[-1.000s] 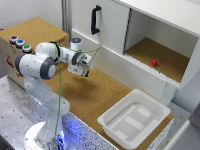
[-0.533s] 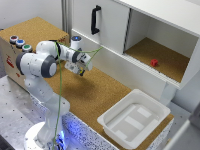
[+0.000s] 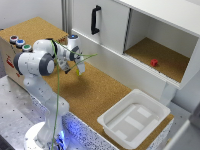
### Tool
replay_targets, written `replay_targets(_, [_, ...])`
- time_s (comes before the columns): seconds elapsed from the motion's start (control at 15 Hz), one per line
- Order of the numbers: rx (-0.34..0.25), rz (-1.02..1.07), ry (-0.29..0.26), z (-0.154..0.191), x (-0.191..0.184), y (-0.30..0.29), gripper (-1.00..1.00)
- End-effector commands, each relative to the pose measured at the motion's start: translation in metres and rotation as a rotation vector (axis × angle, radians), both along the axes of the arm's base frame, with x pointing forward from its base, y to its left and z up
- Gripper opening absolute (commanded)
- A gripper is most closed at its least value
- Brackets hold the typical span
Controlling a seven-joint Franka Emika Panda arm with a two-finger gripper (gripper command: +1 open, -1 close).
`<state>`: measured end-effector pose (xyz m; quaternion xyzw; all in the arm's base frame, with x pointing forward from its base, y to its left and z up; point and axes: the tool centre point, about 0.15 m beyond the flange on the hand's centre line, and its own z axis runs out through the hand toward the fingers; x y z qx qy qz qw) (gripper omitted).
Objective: Grasp the yellow block, then rotate it right
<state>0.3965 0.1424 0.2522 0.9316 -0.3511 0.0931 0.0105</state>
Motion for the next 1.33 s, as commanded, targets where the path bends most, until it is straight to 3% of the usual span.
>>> replay_targets(0.0, [0.044, -0.282, 0.011, -0.008, 0.002, -0.010, -1.00])
replay_targets(0.2, [0.058, -0.415, 0.042, -0.014, 0.002, -0.023, -1.00])
replay_targets(0.4, [0.079, -0.547, 0.001, -0.012, -0.003, -0.028, -1.00])
replay_targets(0.53, [0.146, -0.664, -0.003, -0.022, -0.004, -0.033, -1.00])
replay_targets(0.73, [0.131, -0.778, 0.032, -0.037, -0.005, -0.043, -1.00])
replay_targets(0.93, [0.151, -0.828, 0.004, -0.042, -0.006, -0.044, -1.00])
replay_targets(1.0, [0.155, -0.817, 0.005, -0.041, -0.002, -0.042, 1.00])
replay_targets(1.27, [0.141, -0.783, 0.043, -0.038, 0.000, -0.036, 1.00])
